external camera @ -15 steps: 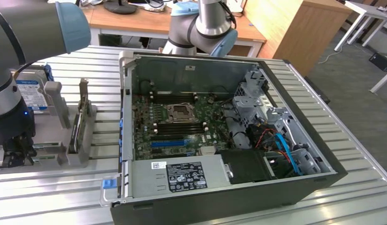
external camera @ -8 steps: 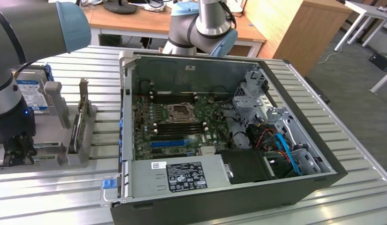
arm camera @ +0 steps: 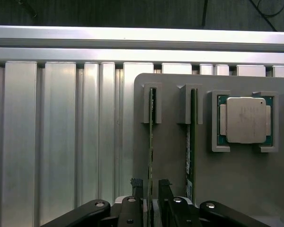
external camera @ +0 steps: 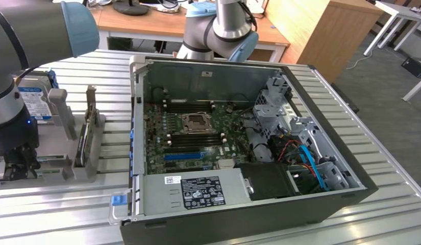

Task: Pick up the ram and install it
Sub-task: 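Pick up the ram and move it above insertion slot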

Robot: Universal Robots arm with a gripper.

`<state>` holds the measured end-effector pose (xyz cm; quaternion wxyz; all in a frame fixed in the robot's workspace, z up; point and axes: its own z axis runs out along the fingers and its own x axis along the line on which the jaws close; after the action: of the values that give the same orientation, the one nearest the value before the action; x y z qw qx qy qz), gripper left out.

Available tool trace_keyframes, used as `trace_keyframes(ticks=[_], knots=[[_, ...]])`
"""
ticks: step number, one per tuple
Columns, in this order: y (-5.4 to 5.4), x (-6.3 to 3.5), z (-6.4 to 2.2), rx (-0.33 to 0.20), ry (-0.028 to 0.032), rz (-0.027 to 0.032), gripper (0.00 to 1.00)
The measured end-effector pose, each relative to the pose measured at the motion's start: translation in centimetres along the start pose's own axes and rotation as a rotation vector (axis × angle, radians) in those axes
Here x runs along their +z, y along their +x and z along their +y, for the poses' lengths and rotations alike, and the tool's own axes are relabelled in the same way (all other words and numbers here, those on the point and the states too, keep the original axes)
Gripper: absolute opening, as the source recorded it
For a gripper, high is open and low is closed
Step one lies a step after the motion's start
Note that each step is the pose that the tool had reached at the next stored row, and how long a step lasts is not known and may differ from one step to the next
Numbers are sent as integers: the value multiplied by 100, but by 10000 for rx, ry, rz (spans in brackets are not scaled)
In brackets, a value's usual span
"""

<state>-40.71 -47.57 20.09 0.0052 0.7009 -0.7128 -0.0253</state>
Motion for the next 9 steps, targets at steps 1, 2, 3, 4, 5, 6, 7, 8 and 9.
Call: trace_keyframes(ticks=[1, 2, 3, 4, 5, 6, 7, 8, 9], knots=[[0, 0, 0, 0, 0, 0, 27], [0, 0, 0, 0, 0, 0, 27], [0, 0, 0, 0, 0, 0, 27], [0, 0, 0, 0, 0, 0, 27], [0, 0, 0, 0, 0, 0, 27], [0, 0, 0, 0, 1, -1, 27], [0, 0, 0, 0, 0, 0, 27], [0, 0, 0, 0, 1, -1, 26], [0, 0, 0, 0, 0, 0, 26]])
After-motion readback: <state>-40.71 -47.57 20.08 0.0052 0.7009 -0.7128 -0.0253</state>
